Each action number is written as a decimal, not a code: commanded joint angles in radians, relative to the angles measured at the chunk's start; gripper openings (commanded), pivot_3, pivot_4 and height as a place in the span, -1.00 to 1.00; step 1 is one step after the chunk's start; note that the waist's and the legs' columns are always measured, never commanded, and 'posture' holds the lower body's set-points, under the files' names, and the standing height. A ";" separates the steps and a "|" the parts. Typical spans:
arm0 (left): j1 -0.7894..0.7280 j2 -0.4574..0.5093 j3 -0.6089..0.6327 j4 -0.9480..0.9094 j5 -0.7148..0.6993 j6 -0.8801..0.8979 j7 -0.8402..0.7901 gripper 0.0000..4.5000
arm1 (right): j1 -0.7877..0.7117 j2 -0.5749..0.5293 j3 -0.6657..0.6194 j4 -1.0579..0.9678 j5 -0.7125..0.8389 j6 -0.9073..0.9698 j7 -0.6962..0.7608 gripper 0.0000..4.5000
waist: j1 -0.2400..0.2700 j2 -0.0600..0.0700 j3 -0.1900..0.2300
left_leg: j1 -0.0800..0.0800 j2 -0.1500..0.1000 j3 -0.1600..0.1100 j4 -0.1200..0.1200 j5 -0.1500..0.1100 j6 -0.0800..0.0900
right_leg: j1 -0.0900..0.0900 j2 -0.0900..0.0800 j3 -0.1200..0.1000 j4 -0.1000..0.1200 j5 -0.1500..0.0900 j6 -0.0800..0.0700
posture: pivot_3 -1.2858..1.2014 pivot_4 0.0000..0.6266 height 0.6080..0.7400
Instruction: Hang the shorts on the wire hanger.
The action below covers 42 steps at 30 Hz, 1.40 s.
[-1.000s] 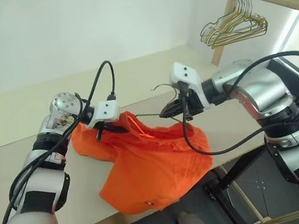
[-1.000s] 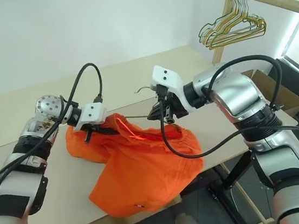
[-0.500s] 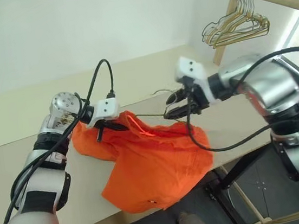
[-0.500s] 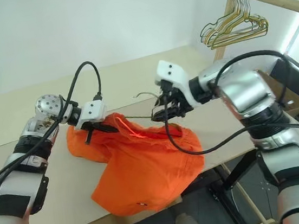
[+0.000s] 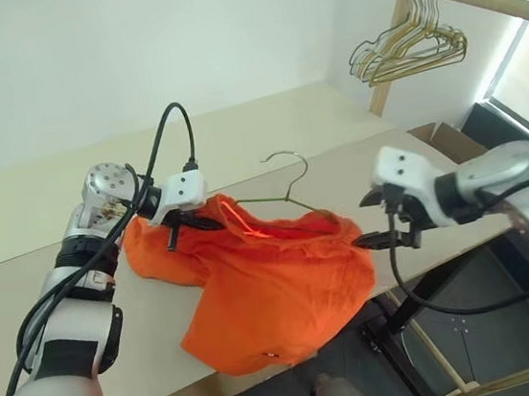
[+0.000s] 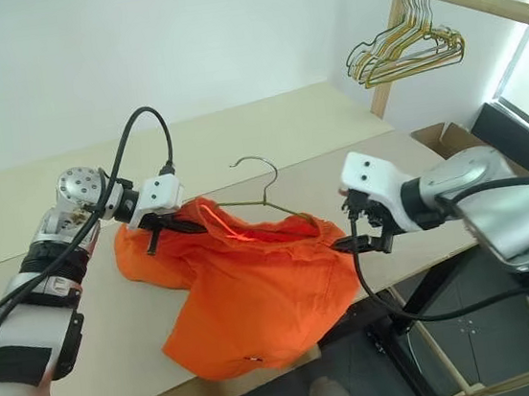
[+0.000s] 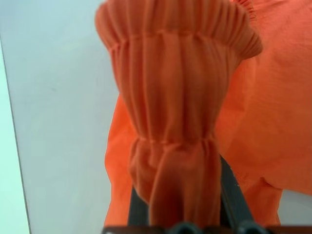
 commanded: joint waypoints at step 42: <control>-0.103 0.002 0.249 0.042 -0.183 0.129 0.154 0.99 | 0.183 0.031 -0.315 -0.053 0.211 0.217 0.015 -1.00 | 0.029 0.000 0.000 | -0.001 0.000 -0.001 0.001 0.000 0.000 | 0.001 0.000 -0.001 0.001 0.000 0.000 | -0.20 -0.97 1.00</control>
